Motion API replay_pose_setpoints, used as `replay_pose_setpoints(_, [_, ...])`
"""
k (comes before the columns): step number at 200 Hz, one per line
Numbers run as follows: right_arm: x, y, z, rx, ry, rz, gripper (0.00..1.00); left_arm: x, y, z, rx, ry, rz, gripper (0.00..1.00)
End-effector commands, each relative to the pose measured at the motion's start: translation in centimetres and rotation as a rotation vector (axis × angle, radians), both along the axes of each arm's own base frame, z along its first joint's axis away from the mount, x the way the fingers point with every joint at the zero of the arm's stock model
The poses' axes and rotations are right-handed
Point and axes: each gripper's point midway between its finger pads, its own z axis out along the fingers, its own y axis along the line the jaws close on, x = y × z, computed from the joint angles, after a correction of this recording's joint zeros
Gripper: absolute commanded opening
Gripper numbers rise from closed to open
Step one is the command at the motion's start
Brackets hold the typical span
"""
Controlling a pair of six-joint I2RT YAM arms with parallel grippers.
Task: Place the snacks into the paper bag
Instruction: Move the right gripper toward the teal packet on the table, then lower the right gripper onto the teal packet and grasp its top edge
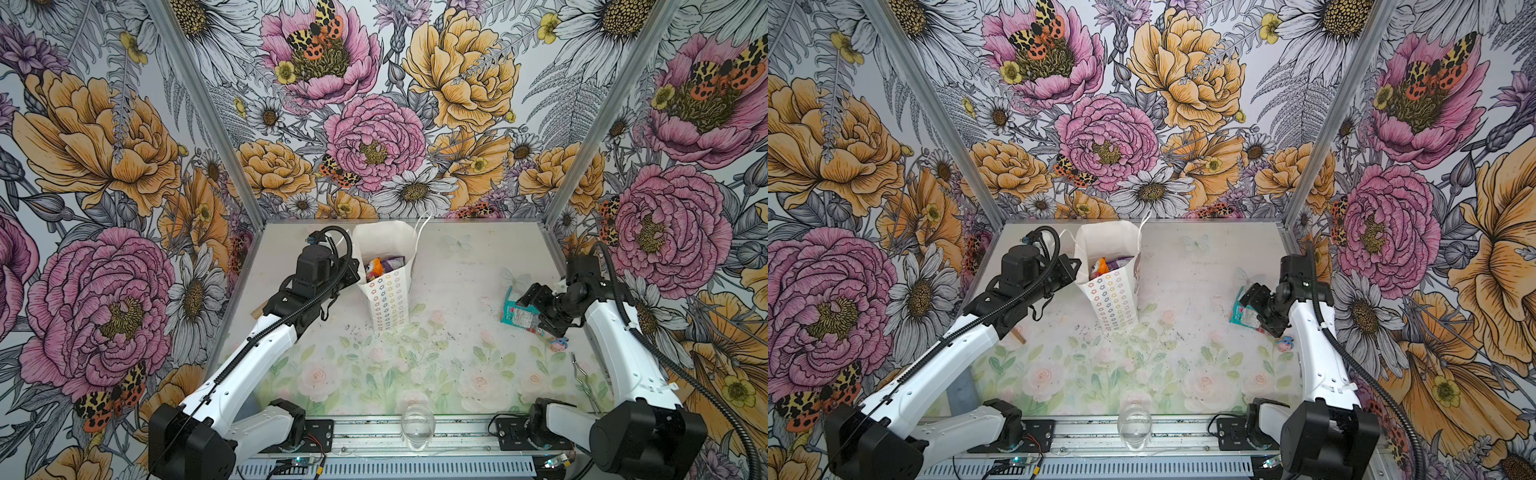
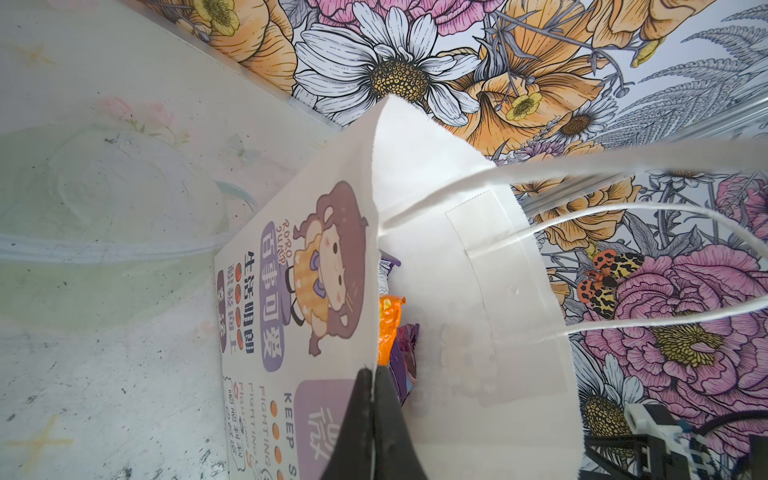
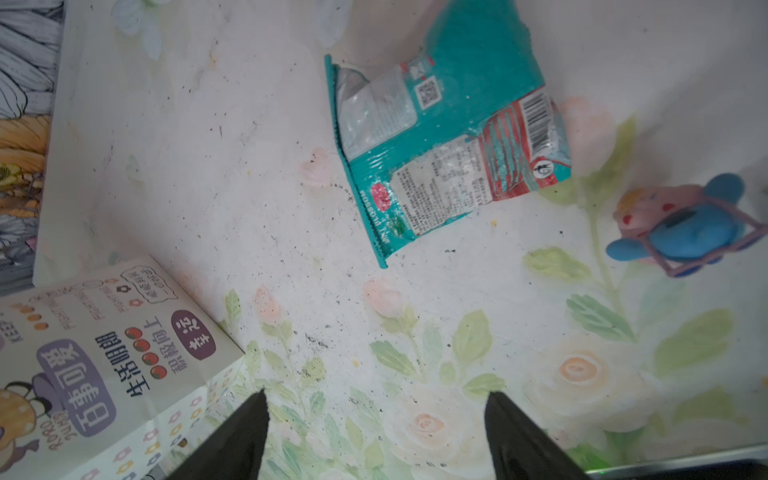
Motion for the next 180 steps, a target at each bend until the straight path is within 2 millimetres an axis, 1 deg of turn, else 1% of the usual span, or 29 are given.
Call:
replay_pose_setpoints(1, [1.1,-0.3,-0.9,0.078,-0.025,-0.098,0.84,0.6,0.3,1.0,-0.03,-0.039,0.023,0.0])
replay_pose_setpoints(24, [1.6,-0.8,-2.1,0.119,-0.033,-0.19,0.84,0.7,0.3,0.8,-0.028,-0.035,0.023,0.0])
replay_pose_setpoints(44, [1.9,-1.6,-2.6,0.142,-0.042,-0.293,0.84,0.7,0.2,0.9,-0.03,-0.035,0.019,0.0])
replay_pose_setpoints(70, [0.9,-3.7,-3.7,0.118,0.016,-0.523,0.85,0.8,0.2,0.9,-0.03,-0.035,0.02,0.0])
replay_pose_setpoints(90, [0.4,-5.1,-3.7,0.086,0.002,-0.656,0.87,0.7,0.1,0.9,-0.032,-0.034,0.014,0.0])
replay_pose_setpoints(109, [0.3,-6.0,-3.6,0.088,-0.022,-0.757,0.88,0.7,0.1,0.9,-0.031,-0.035,0.015,0.0])
replay_pose_setpoints(143, [0.5,-6.9,-3.5,0.105,-0.054,-0.87,0.91,0.7,0.1,0.9,-0.033,-0.035,0.016,0.0])
replay_pose_setpoints(165, [0.9,-6.7,-4.3,0.149,-0.045,-0.914,0.94,0.8,0.0,0.7,-0.032,-0.03,0.013,0.0])
replay_pose_setpoints(175, [1.1,-6.6,-4.8,0.168,-0.039,-0.933,0.99,0.8,0.0,0.8,-0.033,-0.032,0.013,0.0])
replay_pose_setpoints(180, [1.2,-6.6,-5.0,0.178,-0.037,-0.939,1.0,0.8,0.0,0.8,-0.034,-0.031,0.013,0.0])
